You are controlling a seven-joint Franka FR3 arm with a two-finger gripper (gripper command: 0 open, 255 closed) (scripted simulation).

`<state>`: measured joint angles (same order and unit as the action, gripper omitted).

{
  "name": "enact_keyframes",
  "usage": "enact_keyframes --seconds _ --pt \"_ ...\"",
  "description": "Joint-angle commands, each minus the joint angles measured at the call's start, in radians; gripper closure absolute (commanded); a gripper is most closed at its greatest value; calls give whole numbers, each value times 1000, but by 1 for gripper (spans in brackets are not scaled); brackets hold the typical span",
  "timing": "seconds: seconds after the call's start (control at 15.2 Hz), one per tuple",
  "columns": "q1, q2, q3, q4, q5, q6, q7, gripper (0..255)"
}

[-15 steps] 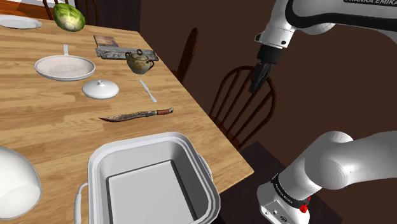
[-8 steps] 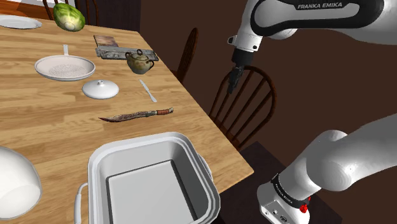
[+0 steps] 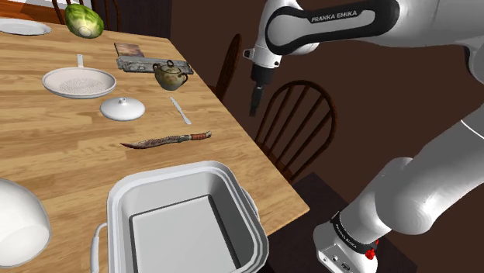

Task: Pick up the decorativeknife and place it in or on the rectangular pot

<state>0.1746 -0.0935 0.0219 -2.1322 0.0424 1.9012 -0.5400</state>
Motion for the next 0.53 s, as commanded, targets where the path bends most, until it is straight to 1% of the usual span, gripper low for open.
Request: enact_keyframes --seconds 0.0,0.46 --pt "14 65 13 39 -8 34 -37 0" --pt "65 286 63 212 -49 106 -142 0"
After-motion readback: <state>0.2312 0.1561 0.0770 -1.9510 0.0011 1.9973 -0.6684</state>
